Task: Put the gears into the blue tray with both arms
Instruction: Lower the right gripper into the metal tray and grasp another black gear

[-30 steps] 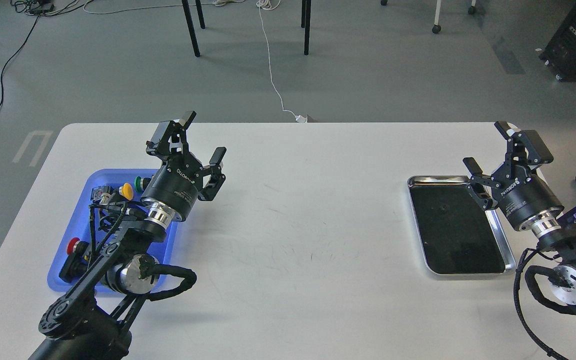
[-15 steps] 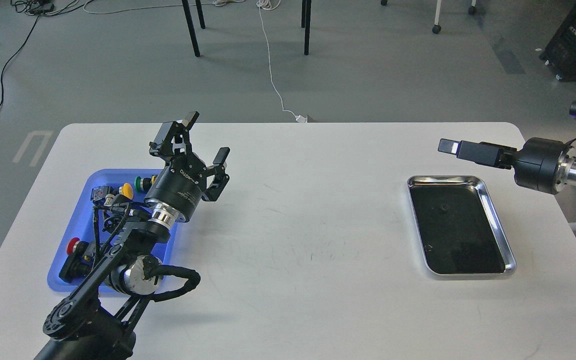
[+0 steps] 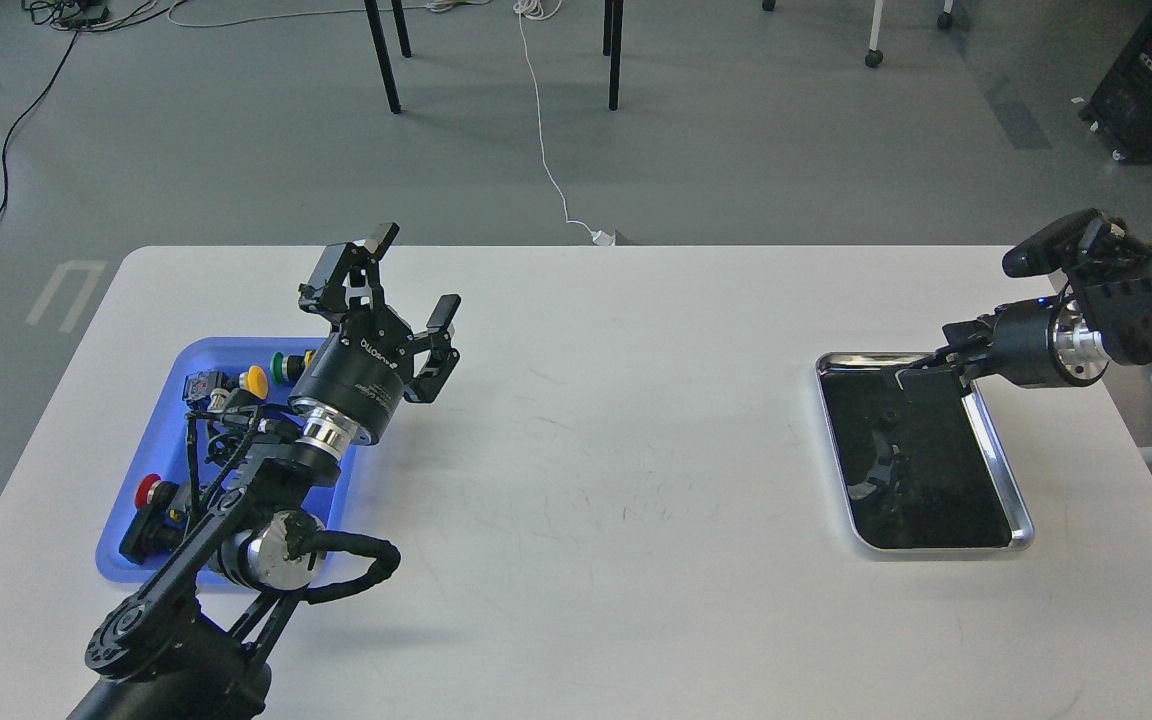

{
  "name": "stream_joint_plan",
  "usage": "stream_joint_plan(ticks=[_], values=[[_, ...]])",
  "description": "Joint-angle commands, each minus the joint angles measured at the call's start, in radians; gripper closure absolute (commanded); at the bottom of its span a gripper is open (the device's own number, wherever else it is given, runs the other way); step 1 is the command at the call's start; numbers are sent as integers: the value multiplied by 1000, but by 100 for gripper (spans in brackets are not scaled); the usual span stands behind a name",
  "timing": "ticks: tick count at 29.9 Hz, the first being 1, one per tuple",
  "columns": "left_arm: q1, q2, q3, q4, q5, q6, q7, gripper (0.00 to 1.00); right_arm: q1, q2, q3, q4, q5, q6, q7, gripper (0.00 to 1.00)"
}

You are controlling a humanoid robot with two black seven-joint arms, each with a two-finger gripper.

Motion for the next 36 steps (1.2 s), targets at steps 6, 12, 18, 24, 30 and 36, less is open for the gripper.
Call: stream_joint_plan(ticks=[6,12,18,24,30,36], values=[[12,-4,1,-1,2,0,0,2,-9,91,-88,-48,0,-26,0,6],[12,-3,0,-1,2,0,0,2,-19,136,-140,-121,0,-26,0,15],[12,-1,0,-1,2,-1,0,2,-24,150,-154,-133,0,-24,0,27],[14,-1,0,-1,2,-1,0,2,-22,180,-154,-151,3,-21,0,35],[14,8,0,-1,2,-1,0,2,-45,220,-166,-194,4,-20,0,36],[14,10,0,-1,2,-1,0,2,-59,228,-166,-203,6,-20,0,37]])
